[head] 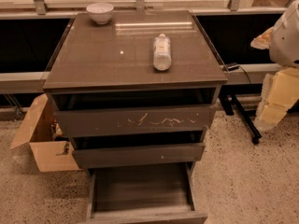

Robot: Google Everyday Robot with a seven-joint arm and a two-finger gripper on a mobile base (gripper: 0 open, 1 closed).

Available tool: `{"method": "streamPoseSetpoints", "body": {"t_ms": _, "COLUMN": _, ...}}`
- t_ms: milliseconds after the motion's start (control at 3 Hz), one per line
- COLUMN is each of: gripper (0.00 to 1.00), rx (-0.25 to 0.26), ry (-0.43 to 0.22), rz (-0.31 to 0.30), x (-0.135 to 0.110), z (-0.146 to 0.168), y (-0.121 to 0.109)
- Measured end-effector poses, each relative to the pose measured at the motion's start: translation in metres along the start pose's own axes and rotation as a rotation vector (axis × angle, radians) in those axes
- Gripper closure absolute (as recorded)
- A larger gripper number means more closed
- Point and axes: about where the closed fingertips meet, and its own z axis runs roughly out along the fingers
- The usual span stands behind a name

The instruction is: Place blue plastic bottle into bottom drawer

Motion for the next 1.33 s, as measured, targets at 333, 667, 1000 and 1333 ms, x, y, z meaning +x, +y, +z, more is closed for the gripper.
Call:
{"method": "streamPoseSetpoints", "body": {"t_ms": 333, "gripper": 0.0, "rx": 0.0, "ry": 0.0, "rz": 0.0, "x": 0.0, "z": 0.0, "y": 0.0}}
{"method": "streamPoseSetpoints", "body": {"t_ms": 667, "gripper": 0.0, "rx": 0.015, "ry": -0.013, "rz": 0.014, "x": -0.002, "z": 0.0, "y": -0.006}}
{"method": "streamPoseSetpoints", "body": {"t_ms": 1000, "gripper": 0.0, "rx": 0.04, "ry": -0.078, "rz": 0.112, "x": -0.013, "z": 0.009, "y": -0.039}}
{"method": "streamPoseSetpoints", "body": {"t_ms": 1333, "gripper": 0.0, "rx": 0.027, "ry": -0.155, "rz": 0.276, "x": -0.039, "z": 0.036, "y": -0.093}}
